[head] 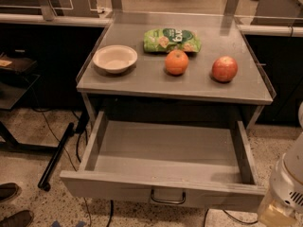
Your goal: Close top drawer
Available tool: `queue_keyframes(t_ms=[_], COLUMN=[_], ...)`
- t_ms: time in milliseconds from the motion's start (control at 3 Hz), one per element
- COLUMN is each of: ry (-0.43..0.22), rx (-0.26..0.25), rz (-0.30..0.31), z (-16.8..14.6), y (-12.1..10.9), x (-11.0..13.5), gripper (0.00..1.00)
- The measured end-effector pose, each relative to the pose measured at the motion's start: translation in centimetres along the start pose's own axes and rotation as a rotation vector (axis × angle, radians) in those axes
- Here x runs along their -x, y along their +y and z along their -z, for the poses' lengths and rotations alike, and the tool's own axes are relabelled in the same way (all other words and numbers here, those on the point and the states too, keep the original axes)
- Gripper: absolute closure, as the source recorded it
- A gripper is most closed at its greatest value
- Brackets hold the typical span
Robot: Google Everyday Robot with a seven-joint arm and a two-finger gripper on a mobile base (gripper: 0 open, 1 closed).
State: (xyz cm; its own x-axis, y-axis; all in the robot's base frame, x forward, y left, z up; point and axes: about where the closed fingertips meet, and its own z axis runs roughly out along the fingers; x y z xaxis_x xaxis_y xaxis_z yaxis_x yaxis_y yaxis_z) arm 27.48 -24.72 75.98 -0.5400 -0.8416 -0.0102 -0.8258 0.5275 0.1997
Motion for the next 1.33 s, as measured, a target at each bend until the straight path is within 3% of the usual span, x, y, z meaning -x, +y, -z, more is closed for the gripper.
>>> queue_keyframes(t_ms=[667,1333], ry=[-0.024,-0.03], rx=[0.058,-0.011], rz=[-0.054,-0.057], z=[-5.7,-7.8], y=[-0.4,-3.9], x=[-0.5,1.0], gripper=[1.0,1.0])
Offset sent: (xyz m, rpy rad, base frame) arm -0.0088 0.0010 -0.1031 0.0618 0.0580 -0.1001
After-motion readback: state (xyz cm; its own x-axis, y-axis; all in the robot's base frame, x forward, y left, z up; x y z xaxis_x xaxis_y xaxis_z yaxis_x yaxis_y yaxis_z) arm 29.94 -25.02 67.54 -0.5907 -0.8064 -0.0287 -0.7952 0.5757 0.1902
